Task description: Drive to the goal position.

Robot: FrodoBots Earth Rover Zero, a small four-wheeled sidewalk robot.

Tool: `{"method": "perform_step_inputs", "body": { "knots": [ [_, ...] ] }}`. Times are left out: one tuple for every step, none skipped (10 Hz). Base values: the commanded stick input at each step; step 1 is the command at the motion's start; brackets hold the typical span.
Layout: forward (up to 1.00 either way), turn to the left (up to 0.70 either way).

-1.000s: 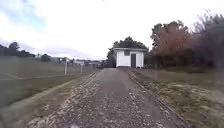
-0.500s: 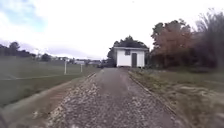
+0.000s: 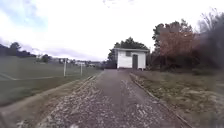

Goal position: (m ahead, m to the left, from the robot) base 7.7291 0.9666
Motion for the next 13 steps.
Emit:
{"method": "perform_step_inputs", "body": {
  "knots": [
    [0.60, 0.01],
    [0.60, 0.01],
    [0.60, 0.01],
    [0.60, 0.01],
    [0.60, 0.01],
    [0.60, 0.01],
    [0.60, 0.01],
    [0.60, 0.01],
    [0.60, 0.01],
    [0.60, 0.01],
    [0.60, 0.01],
    [0.60, 0.01],
    [0.60, 0.01]
  ]
}}
